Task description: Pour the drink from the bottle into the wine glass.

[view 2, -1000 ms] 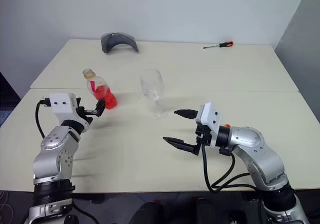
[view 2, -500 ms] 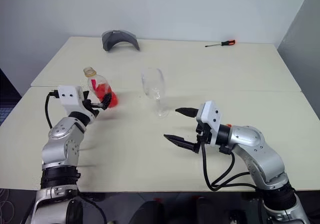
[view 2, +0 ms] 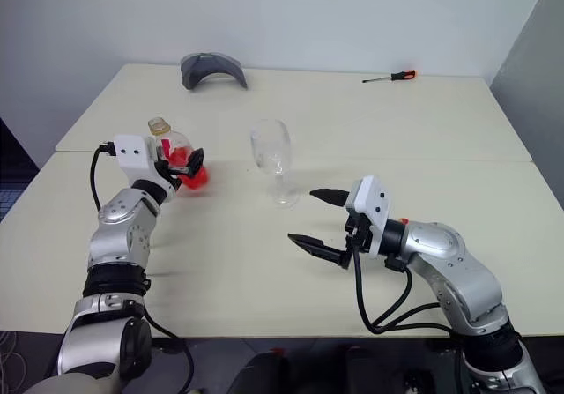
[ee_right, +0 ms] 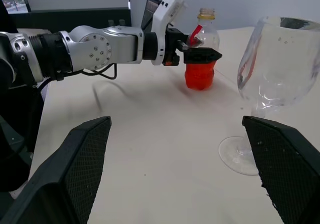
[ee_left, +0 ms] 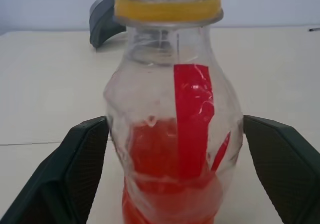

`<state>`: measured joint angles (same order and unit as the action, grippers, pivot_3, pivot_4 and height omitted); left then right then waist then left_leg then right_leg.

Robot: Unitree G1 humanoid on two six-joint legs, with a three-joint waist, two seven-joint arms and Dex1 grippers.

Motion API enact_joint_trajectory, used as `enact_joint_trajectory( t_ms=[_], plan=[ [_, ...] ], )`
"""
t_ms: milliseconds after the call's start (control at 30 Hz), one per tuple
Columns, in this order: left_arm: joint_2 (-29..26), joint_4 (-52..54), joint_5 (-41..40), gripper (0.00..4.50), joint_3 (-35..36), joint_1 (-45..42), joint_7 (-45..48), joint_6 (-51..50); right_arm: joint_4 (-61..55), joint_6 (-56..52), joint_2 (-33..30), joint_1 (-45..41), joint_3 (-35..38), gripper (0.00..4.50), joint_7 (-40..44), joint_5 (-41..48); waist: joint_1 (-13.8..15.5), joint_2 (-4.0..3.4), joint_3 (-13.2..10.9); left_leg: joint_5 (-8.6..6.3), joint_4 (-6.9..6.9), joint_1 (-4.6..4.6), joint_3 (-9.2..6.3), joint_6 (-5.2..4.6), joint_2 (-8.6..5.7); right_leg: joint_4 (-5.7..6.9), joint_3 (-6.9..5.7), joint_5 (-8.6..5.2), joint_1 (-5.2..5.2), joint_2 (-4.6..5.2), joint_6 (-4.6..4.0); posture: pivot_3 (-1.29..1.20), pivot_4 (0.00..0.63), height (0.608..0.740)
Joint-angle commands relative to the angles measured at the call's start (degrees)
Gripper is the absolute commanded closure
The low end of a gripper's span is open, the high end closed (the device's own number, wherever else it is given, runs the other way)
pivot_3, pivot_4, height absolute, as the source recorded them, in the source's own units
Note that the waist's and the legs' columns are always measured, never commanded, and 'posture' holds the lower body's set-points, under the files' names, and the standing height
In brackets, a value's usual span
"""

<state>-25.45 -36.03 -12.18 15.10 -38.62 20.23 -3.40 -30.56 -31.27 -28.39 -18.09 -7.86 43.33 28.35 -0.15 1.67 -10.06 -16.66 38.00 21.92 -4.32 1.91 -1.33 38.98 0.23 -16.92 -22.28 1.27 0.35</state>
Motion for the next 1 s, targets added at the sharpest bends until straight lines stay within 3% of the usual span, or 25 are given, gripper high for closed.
enact_joint_trajectory(
  t_ms=[33,333,633,800,1000],
  plan=[
    [-0.26,-3.71,0.96,0.0,-0.45,-2.8,0.86,4.21,-2.59,-0.3,-0.19,0.04,1.26,0.03,-0.52,1.46,-0.01,0.0,0.0,0.0,0.0,0.01,0.0,0.0,0.0,0.0,0.0,0.0,0.0,0.0,0.0,0.0,0.15,0.74],
    [-0.12,-11.8,1.93,0.0,-1.26,-6.57,1.54,9.89,-1.6,-1.25,-0.28,-0.41,2.22,0.03,-1.27,1.61,-0.01,0.01,0.0,0.0,0.03,0.01,-0.01,0.0,-0.01,0.02,-0.04,0.0,0.0,0.01,0.0,0.0,0.15,0.74],
    [-0.63,-12.81,1.55,2.71,-0.73,-7.19,2.47,11.16,-0.63,-0.85,0.04,-0.45,2.3,0.0,-1.24,0.83,-0.02,0.01,0.0,0.0,0.06,0.02,-0.01,-0.01,-0.03,0.04,-0.05,0.0,0.0,0.02,0.0,0.0,0.15,0.74],
    [-0.3,-11.49,1.59,3.21,-1.01,-6.78,2.37,10.83,0.1,-0.72,0.46,-1.38,2.03,0.0,-1.26,0.68,-0.02,0.01,0.0,0.0,0.06,0.03,-0.02,-0.01,-0.03,0.05,-0.05,0.0,-0.01,0.01,0.0,0.0,0.15,0.74],
    [-1.37,-7.74,2.3,3.24,-2.09,-5.77,3.58,9.96,1.23,0.0,0.7,-1.98,2.07,0.0,-1.52,-0.07,-0.04,0.01,0.01,0.0,0.07,0.04,-0.01,-0.01,-0.03,0.05,-0.04,0.01,-0.01,0.01,-0.01,0.0,0.15,0.74]
  ],
)
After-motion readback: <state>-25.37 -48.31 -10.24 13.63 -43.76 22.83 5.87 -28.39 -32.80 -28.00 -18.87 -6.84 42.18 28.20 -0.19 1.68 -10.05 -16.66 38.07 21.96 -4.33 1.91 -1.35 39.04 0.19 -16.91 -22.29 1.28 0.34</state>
